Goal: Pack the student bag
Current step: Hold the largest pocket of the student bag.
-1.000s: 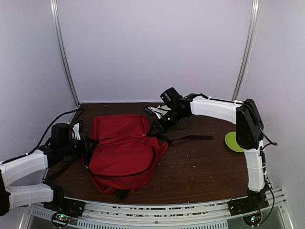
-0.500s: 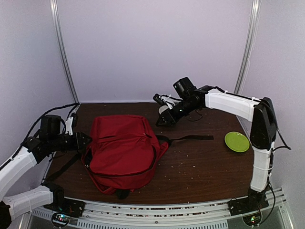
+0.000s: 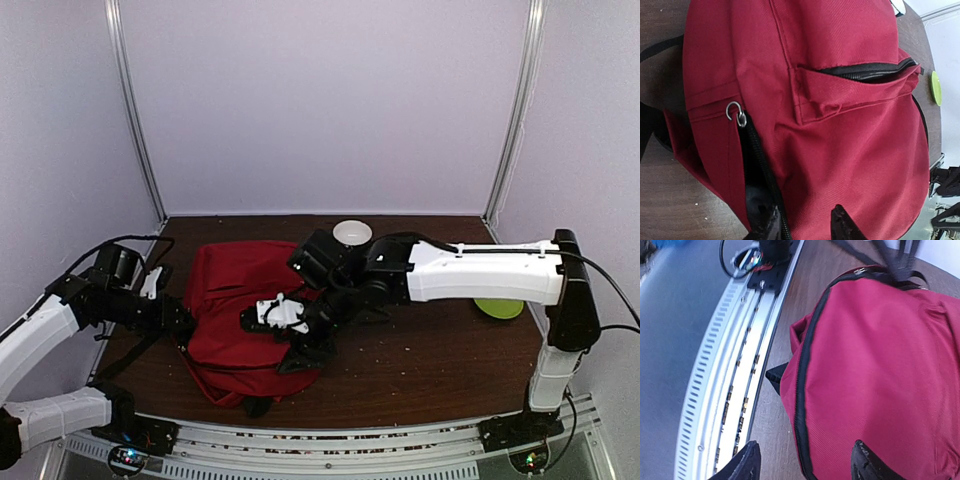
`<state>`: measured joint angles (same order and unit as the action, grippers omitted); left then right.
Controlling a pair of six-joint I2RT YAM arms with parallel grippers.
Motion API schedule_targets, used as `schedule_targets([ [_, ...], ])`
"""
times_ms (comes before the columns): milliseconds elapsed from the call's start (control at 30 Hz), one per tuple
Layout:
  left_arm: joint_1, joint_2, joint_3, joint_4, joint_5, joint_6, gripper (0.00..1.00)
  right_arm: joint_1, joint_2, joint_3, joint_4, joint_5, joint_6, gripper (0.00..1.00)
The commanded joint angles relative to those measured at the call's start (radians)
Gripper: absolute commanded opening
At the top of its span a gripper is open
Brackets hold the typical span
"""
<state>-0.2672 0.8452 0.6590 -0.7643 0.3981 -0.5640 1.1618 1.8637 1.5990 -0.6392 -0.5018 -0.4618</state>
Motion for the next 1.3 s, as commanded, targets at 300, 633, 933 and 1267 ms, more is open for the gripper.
schedule_targets([
  [300, -0.005, 0.064, 0.000, 0.002, -0.041, 0.023, 0.38, 0.028, 0.114, -0.058, 0.034, 0.241, -0.148, 0.46],
  [633, -0.066, 0.054, 0.030, 0.111, 0.049, 0.114, 0.38, -0.105, -0.054, -0.292, 0.104, 0.350, -0.215, 0.01],
  [933, -0.361, 0.229, 0.122, 0.263, -0.006, 0.307, 0.34, -0.225, -0.157, -0.479, 0.166, 0.383, -0.269, 0.01],
  [1267, -0.513, 0.342, 0.122, 0.301, -0.003, 0.402, 0.34, -0.238, -0.169, -0.494, 0.195, 0.318, -0.211, 0.02],
])
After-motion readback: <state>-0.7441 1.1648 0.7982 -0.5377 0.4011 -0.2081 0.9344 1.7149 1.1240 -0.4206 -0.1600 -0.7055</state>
